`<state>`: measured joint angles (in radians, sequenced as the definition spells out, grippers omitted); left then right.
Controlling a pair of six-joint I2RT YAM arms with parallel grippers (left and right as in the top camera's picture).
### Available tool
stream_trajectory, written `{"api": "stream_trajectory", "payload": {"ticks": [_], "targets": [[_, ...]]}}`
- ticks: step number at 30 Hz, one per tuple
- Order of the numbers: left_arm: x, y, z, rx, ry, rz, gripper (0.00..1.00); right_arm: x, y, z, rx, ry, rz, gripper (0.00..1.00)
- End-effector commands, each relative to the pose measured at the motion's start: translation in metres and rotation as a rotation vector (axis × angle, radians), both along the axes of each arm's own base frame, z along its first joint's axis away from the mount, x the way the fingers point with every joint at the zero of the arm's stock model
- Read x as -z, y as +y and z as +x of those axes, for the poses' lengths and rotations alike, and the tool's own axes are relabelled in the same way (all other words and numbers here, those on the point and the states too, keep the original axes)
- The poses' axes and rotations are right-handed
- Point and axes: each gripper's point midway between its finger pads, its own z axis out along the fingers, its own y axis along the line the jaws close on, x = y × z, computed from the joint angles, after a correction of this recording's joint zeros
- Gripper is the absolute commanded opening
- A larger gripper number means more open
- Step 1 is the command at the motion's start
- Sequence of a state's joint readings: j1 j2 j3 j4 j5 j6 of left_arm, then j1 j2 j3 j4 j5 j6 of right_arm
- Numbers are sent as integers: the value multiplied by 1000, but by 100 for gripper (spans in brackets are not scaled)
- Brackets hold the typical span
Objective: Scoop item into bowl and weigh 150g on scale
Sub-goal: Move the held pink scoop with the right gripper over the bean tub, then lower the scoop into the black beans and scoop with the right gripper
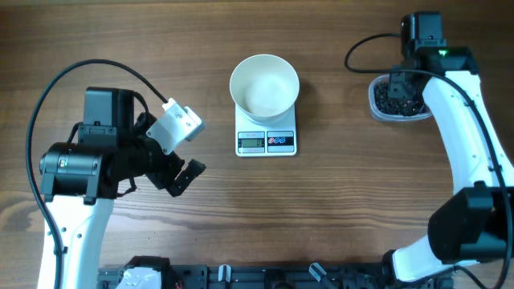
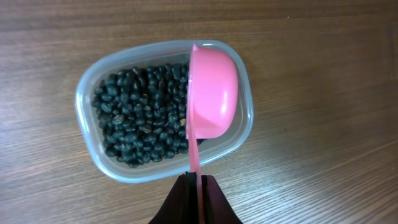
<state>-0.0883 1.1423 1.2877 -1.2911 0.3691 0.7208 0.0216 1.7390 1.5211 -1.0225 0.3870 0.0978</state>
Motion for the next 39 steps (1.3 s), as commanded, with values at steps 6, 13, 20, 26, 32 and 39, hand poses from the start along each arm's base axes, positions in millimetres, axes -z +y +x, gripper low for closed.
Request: {"api": "stream_trajectory", "payload": {"ticks": [6,13,20,26,32,39], "targets": [[-5,-2,-1,-1,-12,-23,100,14,-6,4,-60,70,-58,4],[-5,-2,-1,-1,-12,-23,100,26,7,3,-96,100,20,4],[-5,-2,-1,-1,-12,-23,100,34,28,-3,-132,128,140,4],[-5,-2,-1,-1,-12,-23,100,37,37,-6,-108,132,208,4],[-5,-2,-1,-1,-12,-23,100,39,46,-7,-80,124,297,4],[-5,-2,-1,-1,-12,-23,100,39,38,-8,5,104,386,4]]}}
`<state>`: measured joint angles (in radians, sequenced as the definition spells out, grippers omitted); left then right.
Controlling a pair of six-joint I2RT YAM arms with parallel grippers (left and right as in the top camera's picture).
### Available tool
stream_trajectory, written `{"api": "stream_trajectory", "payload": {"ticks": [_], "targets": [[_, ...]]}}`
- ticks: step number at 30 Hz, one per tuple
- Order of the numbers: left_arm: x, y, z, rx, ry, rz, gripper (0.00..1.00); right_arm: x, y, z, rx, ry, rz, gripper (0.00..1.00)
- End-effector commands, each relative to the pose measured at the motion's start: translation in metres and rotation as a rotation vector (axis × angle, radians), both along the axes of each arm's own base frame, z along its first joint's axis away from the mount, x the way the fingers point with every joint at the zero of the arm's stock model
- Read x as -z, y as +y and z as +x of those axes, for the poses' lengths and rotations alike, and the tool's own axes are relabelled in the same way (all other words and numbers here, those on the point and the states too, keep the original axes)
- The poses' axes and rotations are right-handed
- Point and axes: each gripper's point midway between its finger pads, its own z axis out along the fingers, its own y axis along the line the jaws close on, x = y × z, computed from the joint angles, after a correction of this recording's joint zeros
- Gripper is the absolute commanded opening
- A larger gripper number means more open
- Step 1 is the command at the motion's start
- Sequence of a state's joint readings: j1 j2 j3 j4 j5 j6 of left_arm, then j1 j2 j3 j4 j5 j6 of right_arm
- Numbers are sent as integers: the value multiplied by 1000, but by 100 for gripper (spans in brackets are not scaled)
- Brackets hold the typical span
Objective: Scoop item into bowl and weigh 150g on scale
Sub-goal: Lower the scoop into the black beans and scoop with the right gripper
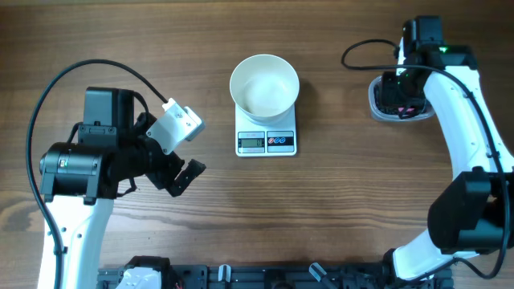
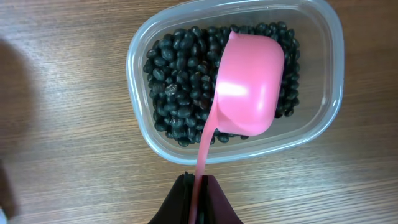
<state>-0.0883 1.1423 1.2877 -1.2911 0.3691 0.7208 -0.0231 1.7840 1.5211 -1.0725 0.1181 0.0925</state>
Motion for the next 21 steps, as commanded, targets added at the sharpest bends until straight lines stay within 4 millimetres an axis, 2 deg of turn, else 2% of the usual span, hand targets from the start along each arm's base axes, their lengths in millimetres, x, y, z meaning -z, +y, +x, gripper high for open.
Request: {"api": "stream_trajectory", "payload": {"ticks": [1,4,11,21], "targets": [[-5,-2,-1,0,-13,-23,100,8,9,1,57,15,141,4],[-5,-2,-1,-1,-12,-23,100,8,5,1,94,10,184,4],[-5,-2,-1,-1,-12,-23,100,6,11,1,108,6,315,4],[-5,-2,-1,-1,-12,-23,100,4,15,-5,135,28,364,4]]}}
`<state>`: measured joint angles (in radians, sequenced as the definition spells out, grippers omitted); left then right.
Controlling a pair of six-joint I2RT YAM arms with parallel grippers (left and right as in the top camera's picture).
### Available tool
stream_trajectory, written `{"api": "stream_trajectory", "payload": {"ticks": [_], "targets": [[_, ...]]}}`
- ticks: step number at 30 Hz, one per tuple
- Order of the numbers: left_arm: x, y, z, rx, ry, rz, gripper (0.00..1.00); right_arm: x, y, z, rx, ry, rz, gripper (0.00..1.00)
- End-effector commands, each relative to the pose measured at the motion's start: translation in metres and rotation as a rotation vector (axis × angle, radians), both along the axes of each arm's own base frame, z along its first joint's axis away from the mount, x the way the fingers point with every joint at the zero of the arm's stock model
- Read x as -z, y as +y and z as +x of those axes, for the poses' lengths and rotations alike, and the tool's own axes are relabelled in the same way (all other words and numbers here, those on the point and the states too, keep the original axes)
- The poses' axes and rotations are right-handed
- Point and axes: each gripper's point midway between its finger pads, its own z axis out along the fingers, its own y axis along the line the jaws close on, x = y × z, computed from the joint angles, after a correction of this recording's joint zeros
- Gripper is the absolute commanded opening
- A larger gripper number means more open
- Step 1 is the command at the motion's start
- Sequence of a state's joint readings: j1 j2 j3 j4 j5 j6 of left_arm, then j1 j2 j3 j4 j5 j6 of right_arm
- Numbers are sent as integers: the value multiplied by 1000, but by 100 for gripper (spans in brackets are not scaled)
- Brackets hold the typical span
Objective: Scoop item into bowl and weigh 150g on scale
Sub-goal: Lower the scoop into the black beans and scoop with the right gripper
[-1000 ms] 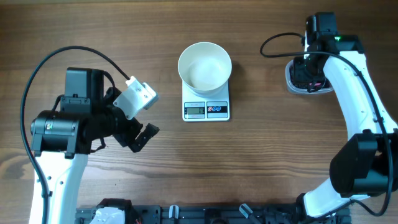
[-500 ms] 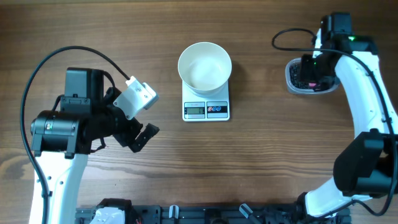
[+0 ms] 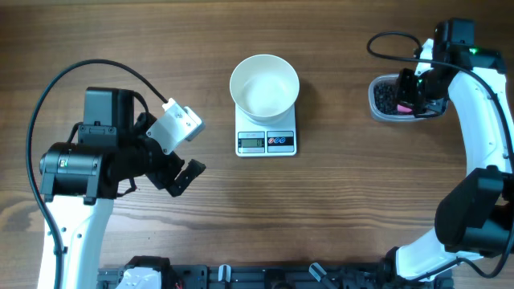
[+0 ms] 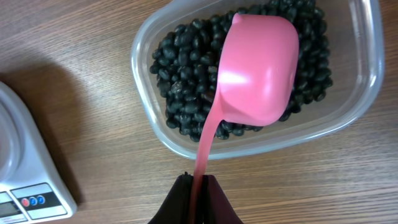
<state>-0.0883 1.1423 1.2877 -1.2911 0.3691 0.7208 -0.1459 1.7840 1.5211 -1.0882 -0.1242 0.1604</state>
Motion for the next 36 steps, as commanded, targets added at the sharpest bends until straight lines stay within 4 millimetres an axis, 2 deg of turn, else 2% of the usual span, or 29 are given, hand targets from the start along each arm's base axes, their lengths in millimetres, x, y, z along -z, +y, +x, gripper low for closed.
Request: {"api": "stream_trajectory", "payload": {"ticks": [1,9,14,19,29,36], "targets": [[-5,-2,-1,-1,-12,-23,100,4,21,-1,-3,27,115,4],[-5,-2,-1,-1,-12,-23,100,4,16,-3,40,40,122,4],[-5,-2,-1,-1,-12,-23,100,5,-7,-3,171,44,89,4],[-5,-2,-1,-1,-12,-23,100,4,-20,3,242,16,107,4],[-5,-2,-1,-1,-12,-23,100,4,-21,3,230,8,138,4],[-5,-2,-1,-1,-12,-23,100,19,-18,-8,228,52,148,4]]}}
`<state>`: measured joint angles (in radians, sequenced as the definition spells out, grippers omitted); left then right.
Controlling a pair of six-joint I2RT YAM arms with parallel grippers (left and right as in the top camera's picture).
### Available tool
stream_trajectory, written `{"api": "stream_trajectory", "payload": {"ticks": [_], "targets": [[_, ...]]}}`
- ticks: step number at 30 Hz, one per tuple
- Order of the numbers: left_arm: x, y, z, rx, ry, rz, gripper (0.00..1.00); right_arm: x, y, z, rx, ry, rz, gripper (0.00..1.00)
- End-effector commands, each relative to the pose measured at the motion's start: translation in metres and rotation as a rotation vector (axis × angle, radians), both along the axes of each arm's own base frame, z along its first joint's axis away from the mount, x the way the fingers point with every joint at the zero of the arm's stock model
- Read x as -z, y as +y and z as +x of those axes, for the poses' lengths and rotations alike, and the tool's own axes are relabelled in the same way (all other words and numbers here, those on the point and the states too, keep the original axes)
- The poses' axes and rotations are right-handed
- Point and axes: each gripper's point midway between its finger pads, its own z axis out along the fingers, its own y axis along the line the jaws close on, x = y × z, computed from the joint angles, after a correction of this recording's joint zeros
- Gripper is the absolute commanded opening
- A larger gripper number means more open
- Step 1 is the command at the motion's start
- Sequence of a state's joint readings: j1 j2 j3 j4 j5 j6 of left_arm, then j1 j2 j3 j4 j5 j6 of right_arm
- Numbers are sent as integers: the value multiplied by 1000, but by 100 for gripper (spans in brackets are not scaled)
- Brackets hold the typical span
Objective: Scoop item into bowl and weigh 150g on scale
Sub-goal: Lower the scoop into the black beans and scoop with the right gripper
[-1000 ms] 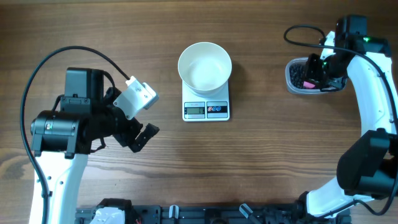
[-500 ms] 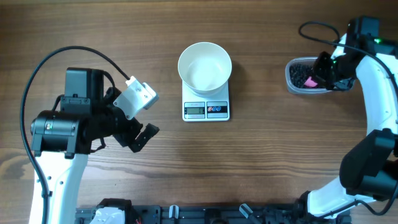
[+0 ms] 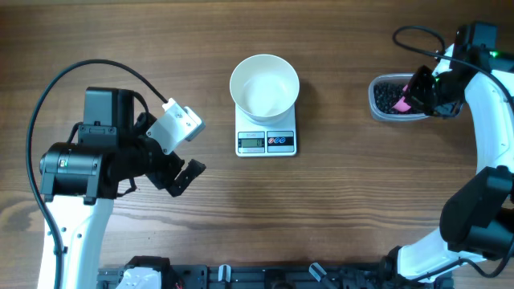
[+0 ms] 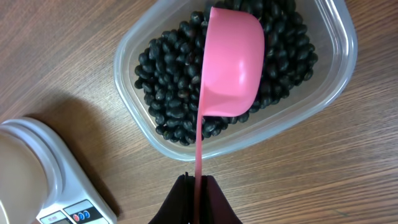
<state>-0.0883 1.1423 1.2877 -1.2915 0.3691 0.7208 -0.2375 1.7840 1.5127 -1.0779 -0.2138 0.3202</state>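
A clear plastic tub (image 4: 149, 134) (image 3: 377, 106) of black beans (image 4: 168, 81) stands at the table's far right. My right gripper (image 4: 198, 182) (image 3: 434, 92) is shut on the thin handle of a pink scoop (image 4: 230, 68) (image 3: 405, 95), whose cup hangs bottom-up over the beans, tilted on its side. A white bowl (image 3: 264, 86) (image 4: 15, 168) sits on the white scale (image 3: 266, 136) (image 4: 68, 199) at the table's middle. My left gripper (image 3: 186, 172) hovers open well to the left of the scale, holding nothing.
A black cable (image 3: 414, 36) loops over the table behind the tub. Another cable (image 3: 72, 76) arcs above the left arm. A dark rail (image 3: 241, 277) runs along the near edge.
My right gripper has shifted further right and the scoop has rolled more onto its side over the beans. The scale's bowl edge now shows in the wrist view. Left arm unchanged.
The scoop first lay upturned at the tub's right end, held by my right gripper. Then it was over the middle of the beans as the wrist turned. The arm has since swung rightward, the scoop staying over the tub. The left arm never moved.
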Motion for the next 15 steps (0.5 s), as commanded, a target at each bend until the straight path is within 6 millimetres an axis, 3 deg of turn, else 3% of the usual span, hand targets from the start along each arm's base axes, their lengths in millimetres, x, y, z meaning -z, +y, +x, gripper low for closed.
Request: {"api": "stream_trajectory", "payload": {"ticks": [1,9,15], "targets": [[-5,-2,-1,-1,-13,-23,100,21,2,-7,1,48,29,4],[-5,-2,-1,0,-13,-23,100,22,-13,-9,39,48,28,4],[-5,-2,-1,-1,-13,-23,100,16,-5,-7,18,13,128,4]]}}
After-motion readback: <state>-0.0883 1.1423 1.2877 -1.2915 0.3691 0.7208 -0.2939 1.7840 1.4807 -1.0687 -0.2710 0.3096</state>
